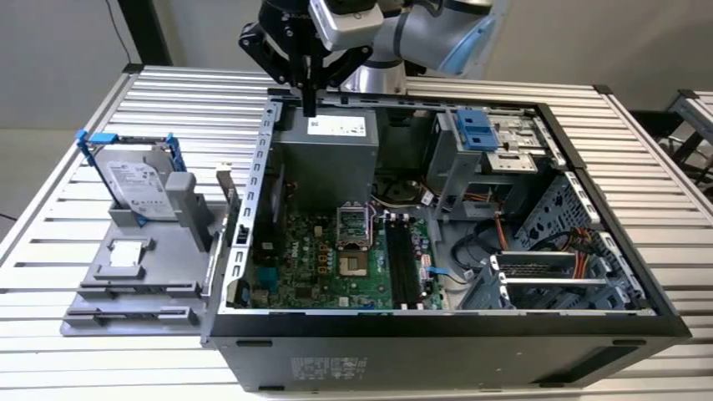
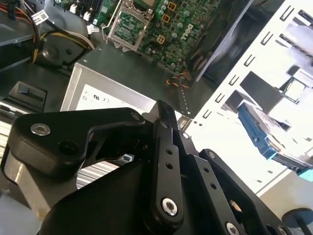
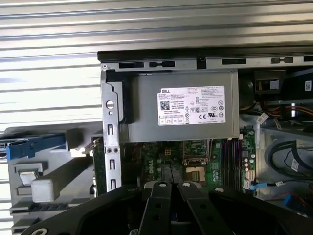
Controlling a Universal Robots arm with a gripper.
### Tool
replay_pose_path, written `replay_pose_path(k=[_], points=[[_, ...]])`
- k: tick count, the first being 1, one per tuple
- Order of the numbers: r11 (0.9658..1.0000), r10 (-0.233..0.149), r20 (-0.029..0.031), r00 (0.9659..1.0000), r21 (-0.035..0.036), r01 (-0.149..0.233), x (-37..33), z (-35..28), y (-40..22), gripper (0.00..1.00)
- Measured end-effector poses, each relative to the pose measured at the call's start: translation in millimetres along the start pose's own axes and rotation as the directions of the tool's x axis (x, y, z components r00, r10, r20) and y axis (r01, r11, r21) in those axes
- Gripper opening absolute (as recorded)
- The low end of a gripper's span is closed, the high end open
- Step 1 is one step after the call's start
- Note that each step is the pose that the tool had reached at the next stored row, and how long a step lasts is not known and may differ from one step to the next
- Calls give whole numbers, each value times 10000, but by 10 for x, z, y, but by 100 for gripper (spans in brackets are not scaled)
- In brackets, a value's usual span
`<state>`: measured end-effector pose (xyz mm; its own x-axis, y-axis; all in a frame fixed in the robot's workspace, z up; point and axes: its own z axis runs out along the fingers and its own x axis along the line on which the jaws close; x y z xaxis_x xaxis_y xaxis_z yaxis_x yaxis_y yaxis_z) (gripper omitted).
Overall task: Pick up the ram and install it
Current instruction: 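Reach for the ram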
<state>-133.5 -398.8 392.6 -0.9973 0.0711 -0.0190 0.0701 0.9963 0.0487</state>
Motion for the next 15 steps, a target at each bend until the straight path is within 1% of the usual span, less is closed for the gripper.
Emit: replay_pose_path(k=[15], points=[[10000,0,0,10000,-1,0,92,-2,-7,0]])
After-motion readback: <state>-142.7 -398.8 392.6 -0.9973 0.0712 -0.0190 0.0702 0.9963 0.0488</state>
